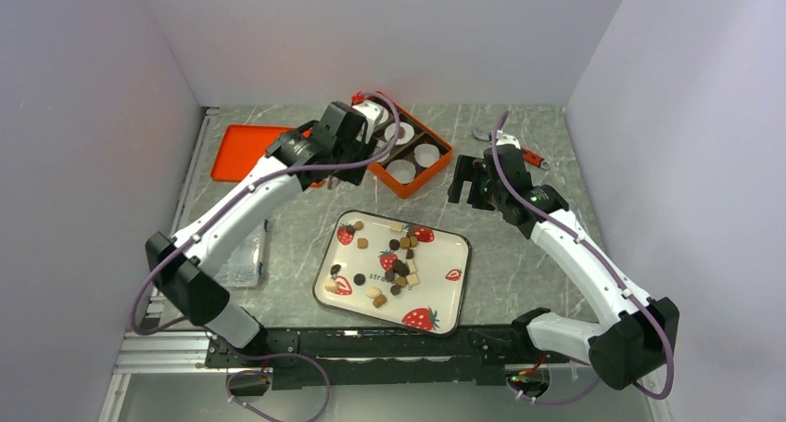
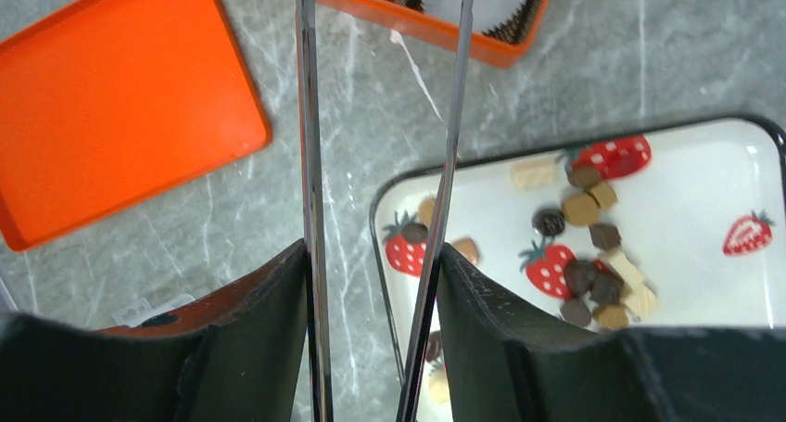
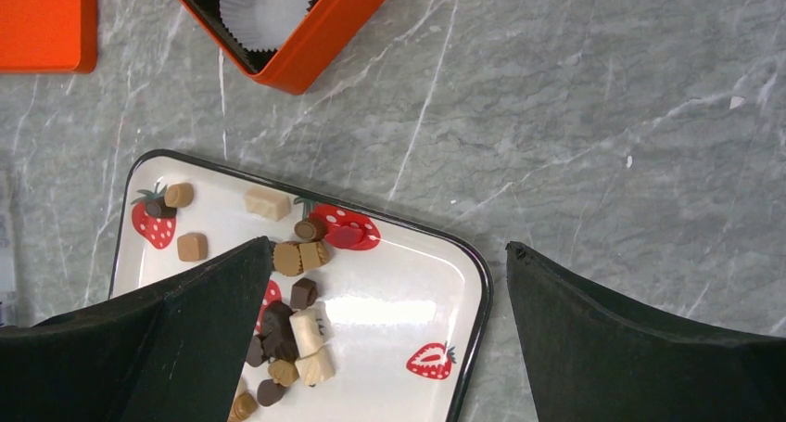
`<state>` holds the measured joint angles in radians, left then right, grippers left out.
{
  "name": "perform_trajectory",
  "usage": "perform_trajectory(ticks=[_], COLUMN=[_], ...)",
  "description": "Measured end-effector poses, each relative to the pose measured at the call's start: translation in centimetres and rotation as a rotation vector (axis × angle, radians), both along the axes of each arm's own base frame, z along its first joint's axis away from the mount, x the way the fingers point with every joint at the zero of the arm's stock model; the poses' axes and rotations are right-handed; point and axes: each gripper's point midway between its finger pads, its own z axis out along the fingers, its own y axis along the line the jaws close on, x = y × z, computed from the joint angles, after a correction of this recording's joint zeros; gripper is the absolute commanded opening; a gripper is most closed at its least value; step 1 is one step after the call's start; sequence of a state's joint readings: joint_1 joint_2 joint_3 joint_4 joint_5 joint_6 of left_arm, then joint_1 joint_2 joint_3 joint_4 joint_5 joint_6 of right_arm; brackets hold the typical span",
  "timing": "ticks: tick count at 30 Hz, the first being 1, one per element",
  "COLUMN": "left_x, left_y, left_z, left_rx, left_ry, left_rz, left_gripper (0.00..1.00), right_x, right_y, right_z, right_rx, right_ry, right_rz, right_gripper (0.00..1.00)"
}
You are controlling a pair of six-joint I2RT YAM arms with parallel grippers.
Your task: Pack the chocolate
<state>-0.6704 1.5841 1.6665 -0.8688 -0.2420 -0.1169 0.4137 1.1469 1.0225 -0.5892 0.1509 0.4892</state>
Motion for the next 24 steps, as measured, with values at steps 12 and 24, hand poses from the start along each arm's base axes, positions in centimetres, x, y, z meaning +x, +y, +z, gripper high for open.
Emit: perform_trajectory(ticks=[12,24], left_x=[-8.5,-15.0], left_y=[-0.9,-1.6], left_z=[-3.8,-7.1], left_rx=[0.012,0.004], left_ry=[0.116,0.222], left_rz=[-0.081,-0.073], left_gripper=[0.53,0.53], right_x=[0.2,0.2], right_y=[0.1,0.2], right_z=[0.1,0.1], right_rx=[0.001,0.004], right_ry=[0.000,0.002], right_rz=[0.000,0.003], right_gripper=[1.00,1.00])
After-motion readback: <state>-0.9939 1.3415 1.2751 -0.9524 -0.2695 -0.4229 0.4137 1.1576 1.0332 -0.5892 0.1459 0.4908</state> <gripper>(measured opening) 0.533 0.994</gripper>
